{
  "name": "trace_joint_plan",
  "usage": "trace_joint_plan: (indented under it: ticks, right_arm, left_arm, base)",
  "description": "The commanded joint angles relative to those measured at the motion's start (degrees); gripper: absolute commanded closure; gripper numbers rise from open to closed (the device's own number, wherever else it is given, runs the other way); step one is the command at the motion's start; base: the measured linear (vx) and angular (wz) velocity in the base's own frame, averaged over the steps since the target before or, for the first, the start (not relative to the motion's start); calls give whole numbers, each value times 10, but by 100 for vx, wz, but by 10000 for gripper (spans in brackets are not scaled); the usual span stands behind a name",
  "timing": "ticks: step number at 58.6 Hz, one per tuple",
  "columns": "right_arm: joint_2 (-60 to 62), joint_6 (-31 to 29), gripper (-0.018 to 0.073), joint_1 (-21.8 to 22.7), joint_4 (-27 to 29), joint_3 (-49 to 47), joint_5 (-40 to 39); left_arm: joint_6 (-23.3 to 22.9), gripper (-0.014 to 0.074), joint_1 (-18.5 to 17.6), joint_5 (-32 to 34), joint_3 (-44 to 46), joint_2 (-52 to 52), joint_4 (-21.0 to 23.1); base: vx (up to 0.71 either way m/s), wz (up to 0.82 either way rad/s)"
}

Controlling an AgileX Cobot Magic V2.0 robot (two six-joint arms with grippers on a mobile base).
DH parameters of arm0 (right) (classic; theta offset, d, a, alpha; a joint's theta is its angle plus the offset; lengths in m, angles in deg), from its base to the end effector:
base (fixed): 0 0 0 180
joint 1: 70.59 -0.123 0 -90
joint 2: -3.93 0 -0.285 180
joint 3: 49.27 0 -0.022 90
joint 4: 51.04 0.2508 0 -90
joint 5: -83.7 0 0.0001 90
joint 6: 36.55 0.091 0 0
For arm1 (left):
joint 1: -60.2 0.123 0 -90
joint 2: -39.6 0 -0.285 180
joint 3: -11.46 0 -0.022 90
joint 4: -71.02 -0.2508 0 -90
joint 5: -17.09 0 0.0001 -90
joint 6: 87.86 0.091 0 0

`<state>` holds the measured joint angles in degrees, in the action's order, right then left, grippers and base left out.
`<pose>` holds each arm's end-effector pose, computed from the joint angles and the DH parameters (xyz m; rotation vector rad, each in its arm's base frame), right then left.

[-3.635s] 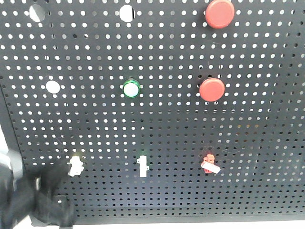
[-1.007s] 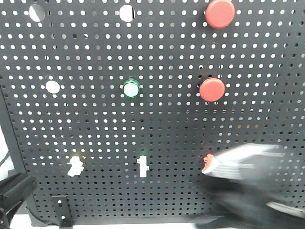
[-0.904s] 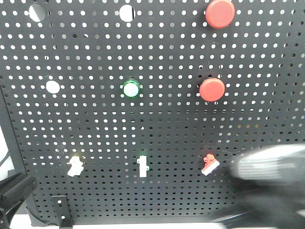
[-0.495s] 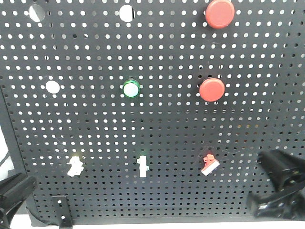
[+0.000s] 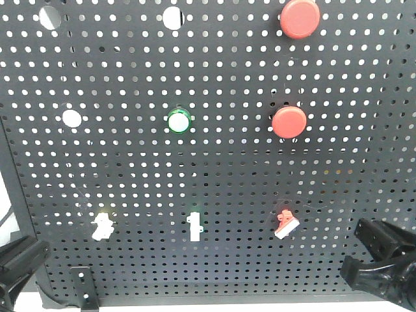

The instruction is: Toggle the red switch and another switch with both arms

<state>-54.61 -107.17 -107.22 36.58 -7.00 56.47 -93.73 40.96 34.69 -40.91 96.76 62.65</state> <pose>0.1705 0.0750 0.3272 0.0481 1.7266 0.2761 0.1686 -0.0631 0.2959 0.3326 1.5793 -0.2667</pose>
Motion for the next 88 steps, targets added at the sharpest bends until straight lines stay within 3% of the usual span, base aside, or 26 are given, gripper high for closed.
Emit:
trace_joint_plan:
  ticks: [1,7,11,14,25,37,44,48,88]
  right_arm:
    - [5,-1,566,2,-18,-18,-5]
    - [5,-1,566,2,-18,-18,-5]
    - [5,-1,566,2,-18,-18,-5]
    - [5,-1,566,2,-18,-18,-5]
    - [5,-1,566,2,-18,-18,-5]
    - [5,-1,566,2,-18,-18,-5]
    - [5,-1,566,2,-18,-18,-5]
    - [5,-1,566,2,-18,-18,-5]
    - [5,-1,566,2,-18,-18,-5]
  left_arm:
    - [-5,594,-4,46,14,-3,6]
    - [46,594,2,39,-2,-21,5]
    - [102,594,22,35,-26,-60,6]
    - [119,594,44,31,-47,-98,8]
    - [104,594,129,-24,-141,-260,33]
    - [43,594,169,-127,-236,-412,42]
    - [42,594,177,-133,-277,-485,41]
    - [42,594,180,-173,-275,-517,41]
    - [38,594,181,-182,-275,-510,41]
  base:
    - [0,0]
    - [0,0]
    - [0,0]
    - [0,0]
    - [0,0]
    - [0,0]
    - [0,0]
    - [0,0]
    - [0,0]
